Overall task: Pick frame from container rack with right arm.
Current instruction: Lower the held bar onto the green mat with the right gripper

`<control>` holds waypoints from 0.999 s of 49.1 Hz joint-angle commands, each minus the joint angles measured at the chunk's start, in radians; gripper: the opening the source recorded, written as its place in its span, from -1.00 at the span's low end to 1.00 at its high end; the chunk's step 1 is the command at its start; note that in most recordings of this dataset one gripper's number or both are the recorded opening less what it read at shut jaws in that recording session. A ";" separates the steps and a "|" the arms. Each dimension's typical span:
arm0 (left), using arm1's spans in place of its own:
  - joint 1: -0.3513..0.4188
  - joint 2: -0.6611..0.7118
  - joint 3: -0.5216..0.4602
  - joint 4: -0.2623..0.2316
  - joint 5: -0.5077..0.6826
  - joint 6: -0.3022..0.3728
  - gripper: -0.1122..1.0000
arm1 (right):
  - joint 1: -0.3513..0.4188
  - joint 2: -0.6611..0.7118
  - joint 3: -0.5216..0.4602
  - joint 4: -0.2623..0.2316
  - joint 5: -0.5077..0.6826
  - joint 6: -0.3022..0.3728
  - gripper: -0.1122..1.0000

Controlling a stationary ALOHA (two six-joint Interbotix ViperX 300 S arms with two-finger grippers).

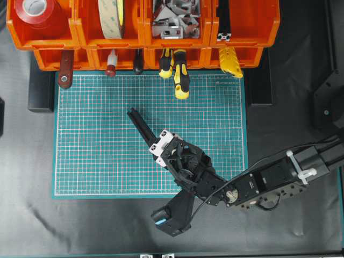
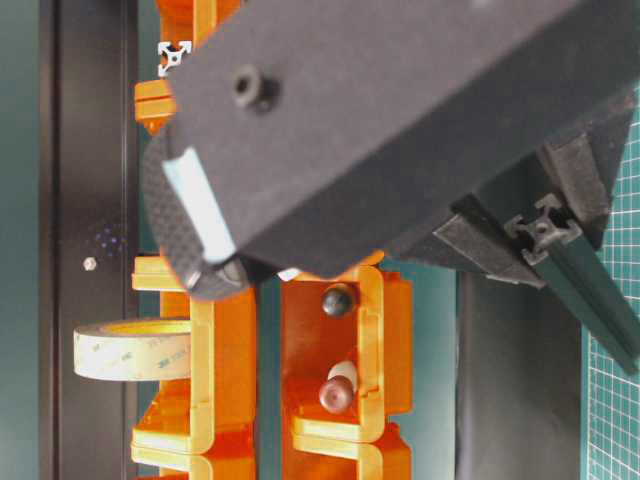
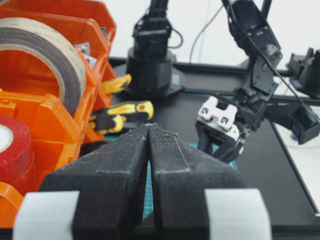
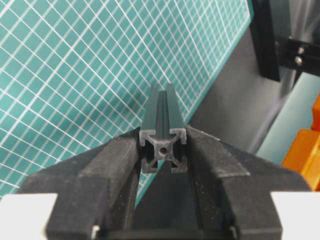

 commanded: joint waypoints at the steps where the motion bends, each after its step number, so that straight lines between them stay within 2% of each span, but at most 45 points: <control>1: 0.003 0.015 -0.020 0.003 -0.003 -0.002 -0.80 | 0.003 -0.018 -0.006 0.008 -0.018 0.002 -0.36; 15: 0.003 0.015 -0.020 0.003 -0.003 -0.003 -0.80 | 0.003 -0.015 0.025 0.064 -0.055 0.003 -0.36; 33: 0.003 0.017 -0.020 0.003 -0.003 -0.003 -0.80 | 0.006 -0.012 0.020 0.072 -0.061 0.011 -0.36; 41: 0.003 0.015 -0.020 0.003 -0.003 -0.003 -0.80 | 0.006 -0.012 0.023 0.101 -0.089 0.011 -0.34; 43: 0.003 0.015 -0.020 0.005 -0.003 -0.003 -0.80 | 0.006 -0.012 0.023 0.107 -0.094 0.011 -0.25; 49: 0.000 0.015 -0.020 0.003 -0.003 -0.003 -0.80 | 0.006 -0.011 0.020 0.117 -0.077 0.011 0.36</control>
